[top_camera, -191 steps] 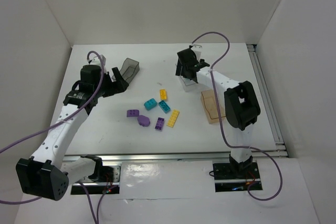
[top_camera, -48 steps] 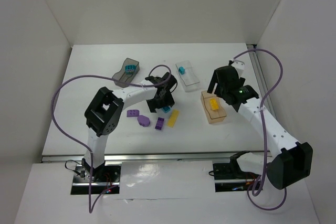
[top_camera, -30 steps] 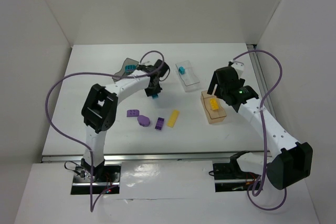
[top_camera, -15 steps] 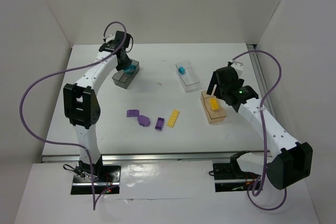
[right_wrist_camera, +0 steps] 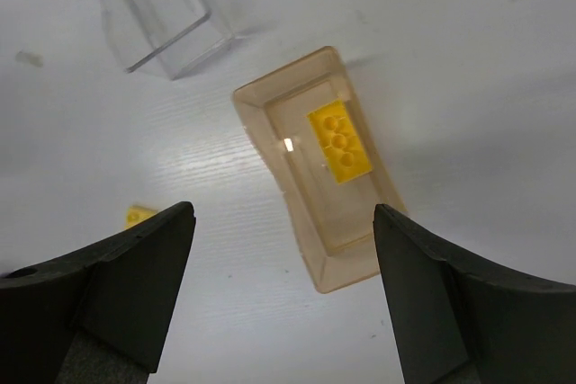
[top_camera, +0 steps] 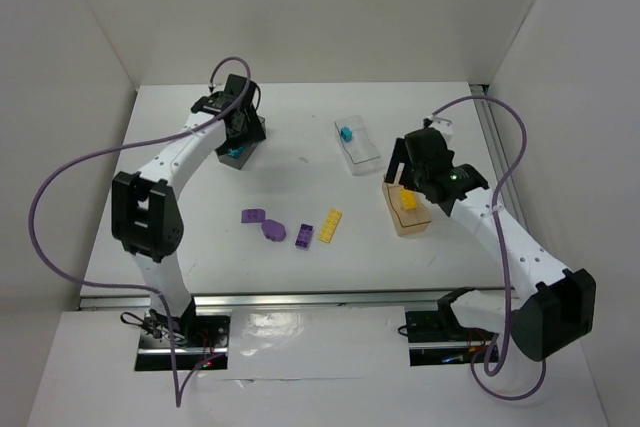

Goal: Sort the legos into containers by color

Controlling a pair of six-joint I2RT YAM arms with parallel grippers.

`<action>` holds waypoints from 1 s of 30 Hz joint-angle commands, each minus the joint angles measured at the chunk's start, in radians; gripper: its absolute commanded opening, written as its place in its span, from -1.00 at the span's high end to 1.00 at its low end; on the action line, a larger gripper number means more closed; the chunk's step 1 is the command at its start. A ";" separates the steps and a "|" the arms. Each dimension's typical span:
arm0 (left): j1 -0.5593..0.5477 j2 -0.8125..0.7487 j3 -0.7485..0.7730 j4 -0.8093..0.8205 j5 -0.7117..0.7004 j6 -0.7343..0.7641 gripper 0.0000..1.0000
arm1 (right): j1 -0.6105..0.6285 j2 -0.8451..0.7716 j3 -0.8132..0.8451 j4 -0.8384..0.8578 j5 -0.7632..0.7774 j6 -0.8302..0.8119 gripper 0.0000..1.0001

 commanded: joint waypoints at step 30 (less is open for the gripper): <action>-0.127 -0.451 -0.503 0.082 0.100 0.135 -0.64 | 0.530 0.585 0.062 0.261 0.047 0.383 -0.45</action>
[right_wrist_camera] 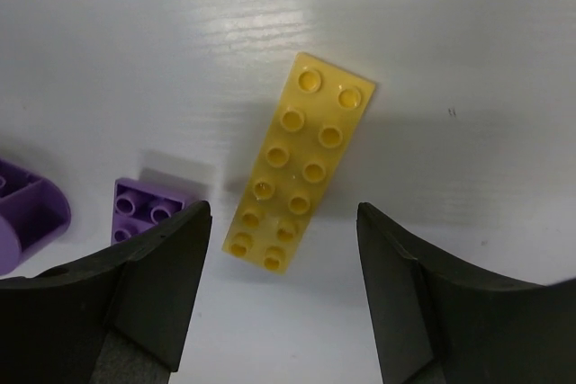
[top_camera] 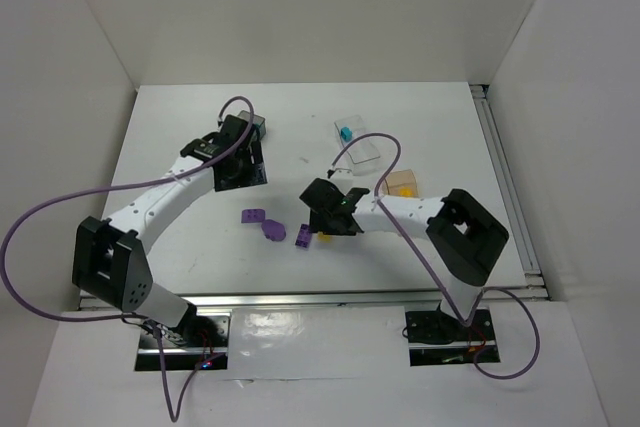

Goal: Sort the legos into containers by color

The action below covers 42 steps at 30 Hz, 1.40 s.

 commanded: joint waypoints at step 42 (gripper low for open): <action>-0.425 0.304 0.039 0.063 0.104 -0.023 -0.90 | -0.497 -0.361 -0.163 -0.028 0.210 -0.303 0.11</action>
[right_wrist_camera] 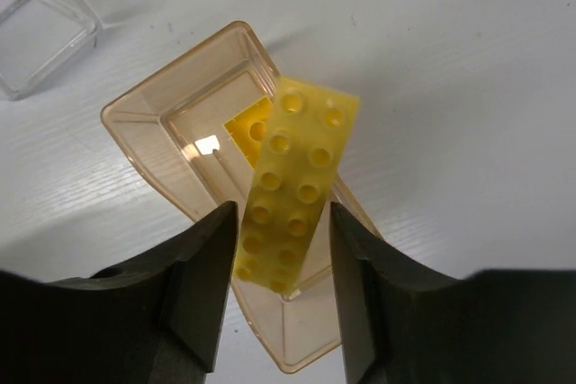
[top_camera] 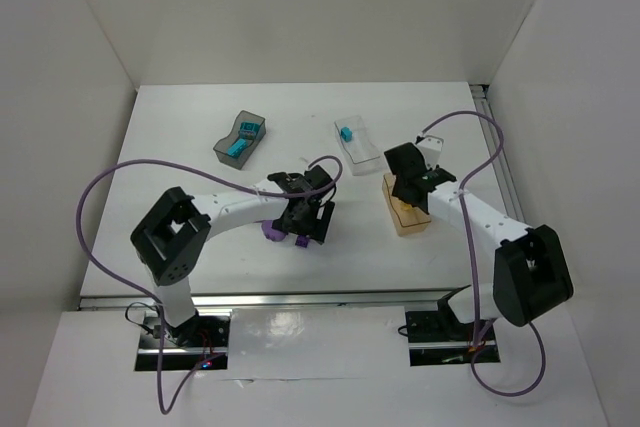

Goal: Sort the legos into containers by color

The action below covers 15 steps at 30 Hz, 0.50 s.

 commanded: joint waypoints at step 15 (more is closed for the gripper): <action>-0.011 0.141 0.096 0.009 -0.011 -0.030 0.01 | -0.016 -0.133 0.061 -0.049 0.004 -0.033 -0.50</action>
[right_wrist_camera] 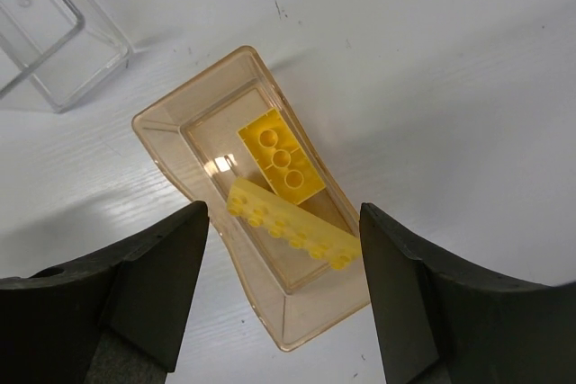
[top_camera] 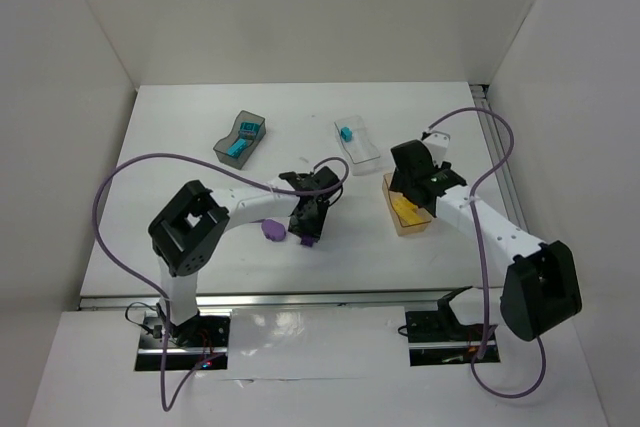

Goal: Sort the legos into containers by color

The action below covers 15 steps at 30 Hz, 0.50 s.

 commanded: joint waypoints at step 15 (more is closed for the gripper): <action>0.390 -0.044 0.389 -0.177 -0.081 0.105 0.52 | -0.007 -0.124 0.082 -0.042 -0.114 -0.017 -0.50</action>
